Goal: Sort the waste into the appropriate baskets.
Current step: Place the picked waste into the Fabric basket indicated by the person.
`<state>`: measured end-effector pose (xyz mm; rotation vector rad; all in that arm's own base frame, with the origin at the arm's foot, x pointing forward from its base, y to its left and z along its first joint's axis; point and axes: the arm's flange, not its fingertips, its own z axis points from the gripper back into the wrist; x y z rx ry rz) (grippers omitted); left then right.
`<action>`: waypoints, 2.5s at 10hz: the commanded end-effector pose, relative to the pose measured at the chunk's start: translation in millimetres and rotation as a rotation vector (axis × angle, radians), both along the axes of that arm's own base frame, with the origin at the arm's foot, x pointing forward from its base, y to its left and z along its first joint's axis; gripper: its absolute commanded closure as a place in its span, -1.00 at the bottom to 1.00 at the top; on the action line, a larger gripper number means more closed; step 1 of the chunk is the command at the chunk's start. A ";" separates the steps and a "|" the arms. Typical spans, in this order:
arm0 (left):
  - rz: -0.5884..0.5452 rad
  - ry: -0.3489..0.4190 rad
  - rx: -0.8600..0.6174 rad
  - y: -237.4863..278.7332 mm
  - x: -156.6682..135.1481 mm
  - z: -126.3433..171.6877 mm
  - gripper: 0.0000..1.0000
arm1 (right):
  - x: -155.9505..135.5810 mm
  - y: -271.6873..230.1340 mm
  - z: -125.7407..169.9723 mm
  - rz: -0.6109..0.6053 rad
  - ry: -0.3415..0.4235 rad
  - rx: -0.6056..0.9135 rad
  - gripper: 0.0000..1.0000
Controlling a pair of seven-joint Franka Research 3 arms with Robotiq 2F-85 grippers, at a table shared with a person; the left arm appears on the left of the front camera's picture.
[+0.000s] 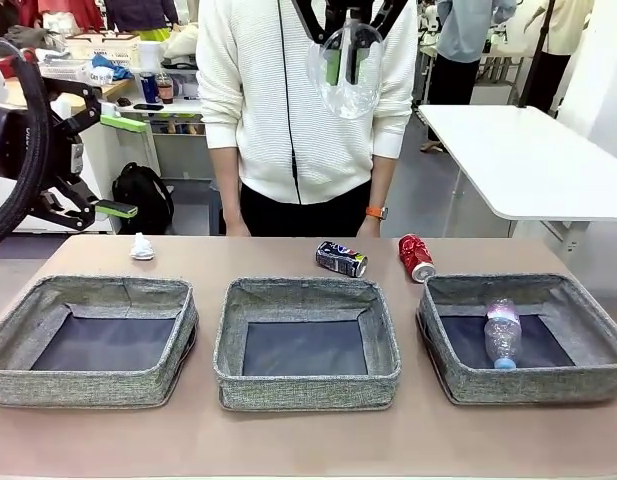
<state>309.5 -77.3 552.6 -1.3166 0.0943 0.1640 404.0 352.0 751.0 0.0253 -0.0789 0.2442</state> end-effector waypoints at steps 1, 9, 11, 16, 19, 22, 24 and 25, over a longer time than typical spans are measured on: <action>0.004 0.009 -0.023 -1.7 -0.1 3.1 -1.00 | -2.8 1.1 0.5 0.005 -0.009 0.008 0.59; 0.004 0.009 -0.023 -1.7 -0.1 3.1 -1.00 | -2.8 1.1 0.5 0.005 -0.009 0.008 0.59; 0.004 0.009 -0.023 -1.7 -0.1 3.1 -1.00 | -2.8 1.1 0.5 0.005 -0.009 0.008 0.59; 0.004 0.009 -0.023 -1.7 -0.1 3.1 -1.00 | -2.8 1.1 0.5 0.005 -0.009 0.008 0.59; 0.004 0.009 -0.023 -1.7 -0.1 3.1 -1.00 | -2.8 1.1 0.5 0.005 -0.009 0.008 0.59; 0.004 0.009 -0.023 -1.7 -0.1 3.1 -1.00 | 9.2 -61.6 -25.9 0.087 0.007 -0.072 0.59; 0.004 0.009 -0.023 -1.7 -0.1 3.1 -1.00 | 27.6 -130.2 -97.4 -0.030 0.045 -0.117 0.59; 0.004 0.009 -0.023 -1.7 -0.1 3.1 -1.00 | 24.0 -150.1 -142.1 -0.001 0.087 -0.121 0.59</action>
